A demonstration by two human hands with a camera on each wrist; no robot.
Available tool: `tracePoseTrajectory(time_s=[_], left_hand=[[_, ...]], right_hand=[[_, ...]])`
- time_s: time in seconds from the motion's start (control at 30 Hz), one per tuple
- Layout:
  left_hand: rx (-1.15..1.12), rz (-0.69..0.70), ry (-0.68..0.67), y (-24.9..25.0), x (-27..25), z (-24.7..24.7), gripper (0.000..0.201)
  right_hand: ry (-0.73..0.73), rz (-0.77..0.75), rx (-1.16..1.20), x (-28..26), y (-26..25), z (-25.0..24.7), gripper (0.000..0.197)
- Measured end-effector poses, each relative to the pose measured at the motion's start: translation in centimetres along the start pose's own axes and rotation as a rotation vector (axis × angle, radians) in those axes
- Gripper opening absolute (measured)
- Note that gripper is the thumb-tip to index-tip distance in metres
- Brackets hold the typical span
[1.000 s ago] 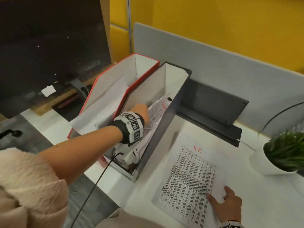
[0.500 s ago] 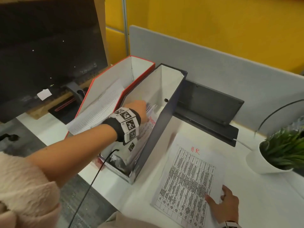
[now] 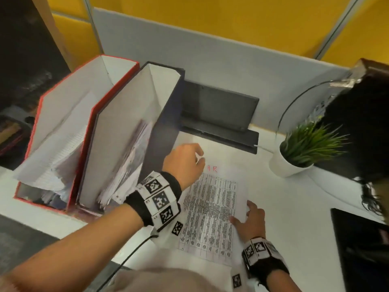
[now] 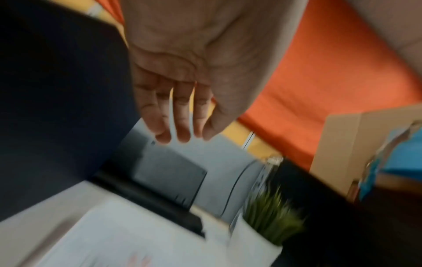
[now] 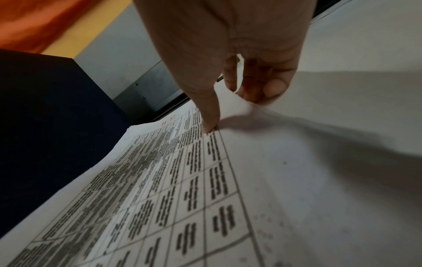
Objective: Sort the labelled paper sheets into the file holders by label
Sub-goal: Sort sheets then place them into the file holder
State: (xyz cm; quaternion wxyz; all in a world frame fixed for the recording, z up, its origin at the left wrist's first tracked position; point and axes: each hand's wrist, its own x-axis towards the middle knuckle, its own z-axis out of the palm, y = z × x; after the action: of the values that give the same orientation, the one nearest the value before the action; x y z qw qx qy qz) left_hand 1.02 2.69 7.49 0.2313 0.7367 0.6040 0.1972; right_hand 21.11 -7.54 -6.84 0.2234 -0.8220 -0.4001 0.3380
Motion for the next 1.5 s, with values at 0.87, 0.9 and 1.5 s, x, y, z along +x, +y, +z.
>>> tracePoseTrajectory(time_s=[0.87,0.9,1.5], left_hand=[[-0.029,-0.041,0.008,-6.3,-0.7,7.8,0.021],[-0.093,-0.001,0.051,-6.3,-0.8,7.5,0.014],[-0.472,-0.574,-0.172,-5.3,1.1,7.0,0.027]], right_hand=[[-0.051,-0.045,0.107,-0.8,-0.3,0.1,0.069],[-0.039,-0.027,0.146,-0.6,-0.3,0.0,0.072],[0.078,0.249,1.05,0.7,1.1,-0.7,0.047]])
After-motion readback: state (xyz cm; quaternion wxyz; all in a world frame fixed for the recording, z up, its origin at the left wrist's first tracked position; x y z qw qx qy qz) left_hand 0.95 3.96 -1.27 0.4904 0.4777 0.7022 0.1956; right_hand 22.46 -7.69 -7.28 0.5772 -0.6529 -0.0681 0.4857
